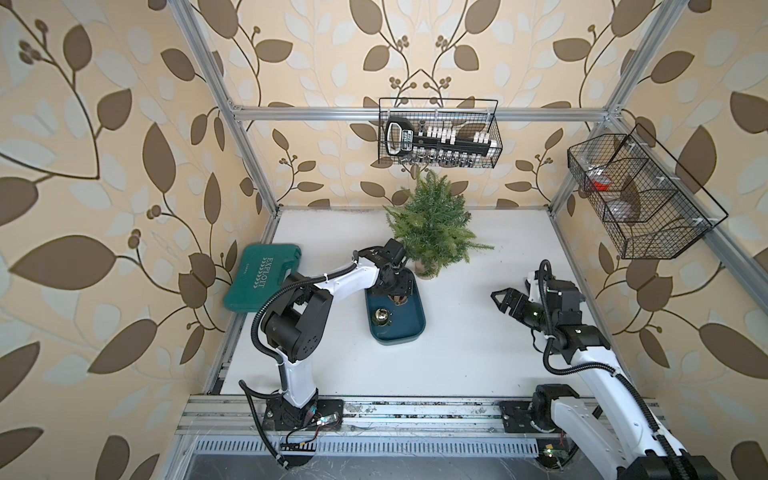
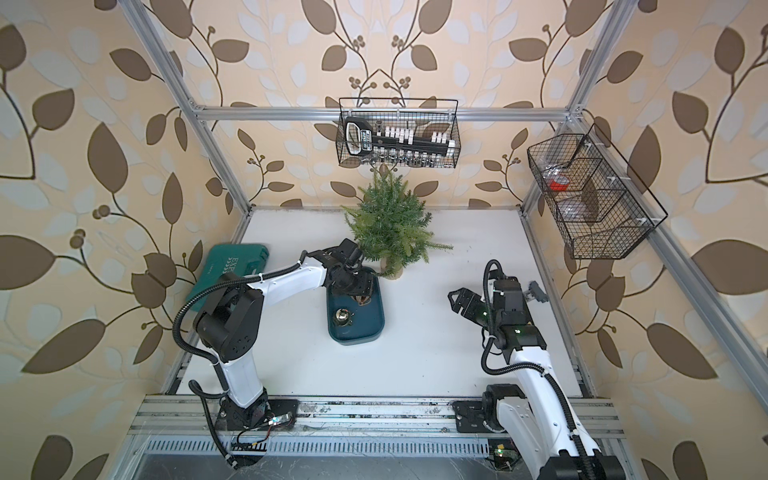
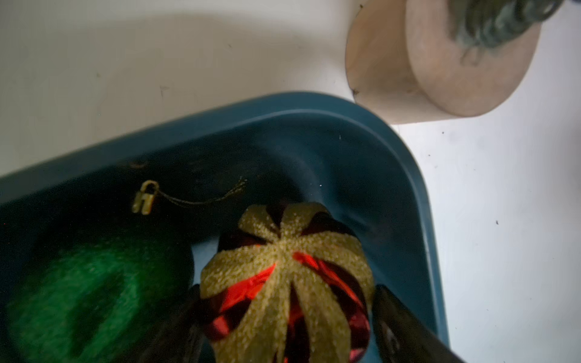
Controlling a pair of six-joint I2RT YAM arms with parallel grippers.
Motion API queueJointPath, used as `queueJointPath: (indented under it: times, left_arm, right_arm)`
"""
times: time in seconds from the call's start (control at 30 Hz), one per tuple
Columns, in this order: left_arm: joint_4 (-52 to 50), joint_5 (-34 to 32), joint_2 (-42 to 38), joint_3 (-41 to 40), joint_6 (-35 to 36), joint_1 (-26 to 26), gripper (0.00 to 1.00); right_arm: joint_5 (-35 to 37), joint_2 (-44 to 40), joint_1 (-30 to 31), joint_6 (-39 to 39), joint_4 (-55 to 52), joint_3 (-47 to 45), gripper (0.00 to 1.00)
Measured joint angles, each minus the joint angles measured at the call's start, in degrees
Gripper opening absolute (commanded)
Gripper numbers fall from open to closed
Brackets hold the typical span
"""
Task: Decorate the small christmas tree with ornaments
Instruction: Pick up an ornament from the container.
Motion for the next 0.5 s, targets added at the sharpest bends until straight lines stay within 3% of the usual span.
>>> queueJointPath:
  times: [0.2, 0.37, 0.5]
  left_arm:
    - [0.4, 0.0, 1.0, 0.3, -0.2, 0.0, 0.71]
    - [0.5, 0.1, 0.8, 0.1, -0.3, 0.0, 0.68]
    - [0.3, 0.4, -3.5, -2.8, -0.7, 0.0, 0.67]
  right_arm:
    - [0.0, 0.0, 0.0, 0.0, 0.0, 0.0, 0.90]
    - [0.0, 0.0, 0.0, 0.0, 0.0, -0.1, 0.90]
    - [-1.2, -0.5, 0.0, -0.4, 0.1, -0.4, 0.84]
